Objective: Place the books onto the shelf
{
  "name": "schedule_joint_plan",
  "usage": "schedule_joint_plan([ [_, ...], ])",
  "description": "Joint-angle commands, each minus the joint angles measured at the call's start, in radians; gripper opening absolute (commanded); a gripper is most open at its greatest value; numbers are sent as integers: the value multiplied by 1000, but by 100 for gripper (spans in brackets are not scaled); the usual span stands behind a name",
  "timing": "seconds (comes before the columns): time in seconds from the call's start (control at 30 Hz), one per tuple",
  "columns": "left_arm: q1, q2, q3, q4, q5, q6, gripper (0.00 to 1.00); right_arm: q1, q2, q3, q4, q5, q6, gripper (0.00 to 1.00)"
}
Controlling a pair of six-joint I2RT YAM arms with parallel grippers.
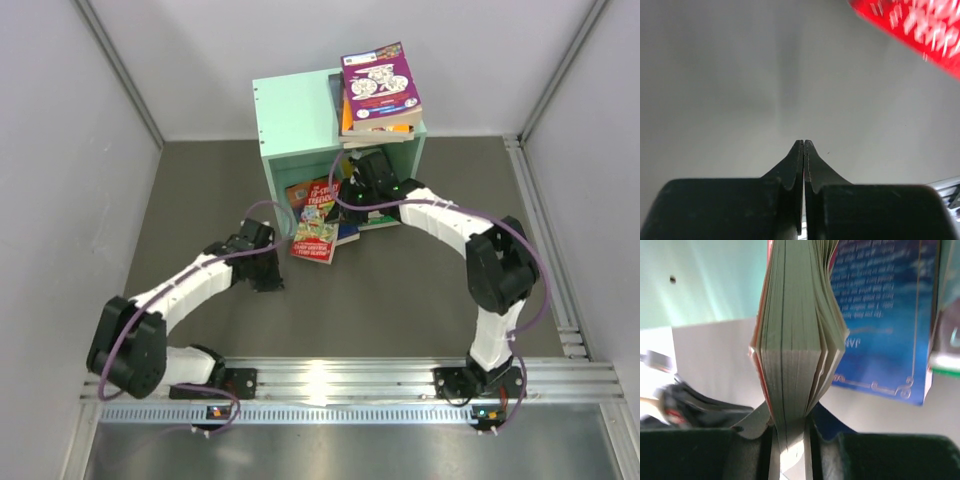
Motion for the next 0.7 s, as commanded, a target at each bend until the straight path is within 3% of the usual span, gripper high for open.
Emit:
schedule_joint_plan([
  [0.0, -79, 78, 48, 154, -39, -49, 0, -35, 50, 115, 60, -56, -21, 0],
  [0.27, -201, 415, 260, 259, -40, -118, 0, -51, 127, 175, 60, -104, -2, 1],
  [0.37, -217, 529, 355, 264, -39, -118, 0, -72, 154, 195, 61, -128, 8, 6],
  [0.47, -218, 612, 441, 270, -14, -129, 0, -80, 171, 221, 63, -153, 21, 36],
  [0.5, -218, 626, 480, 268, -11, -132, 0, -86, 179, 227, 63, -159, 22, 58],
  [0.6, -220, 655, 548, 255, -7, -143, 0, -94, 173, 238, 60, -173, 28, 79],
  [0.67, -220, 657, 574, 250, 0, -143, 0, -100, 158, 232, 52, -185, 19, 83],
])
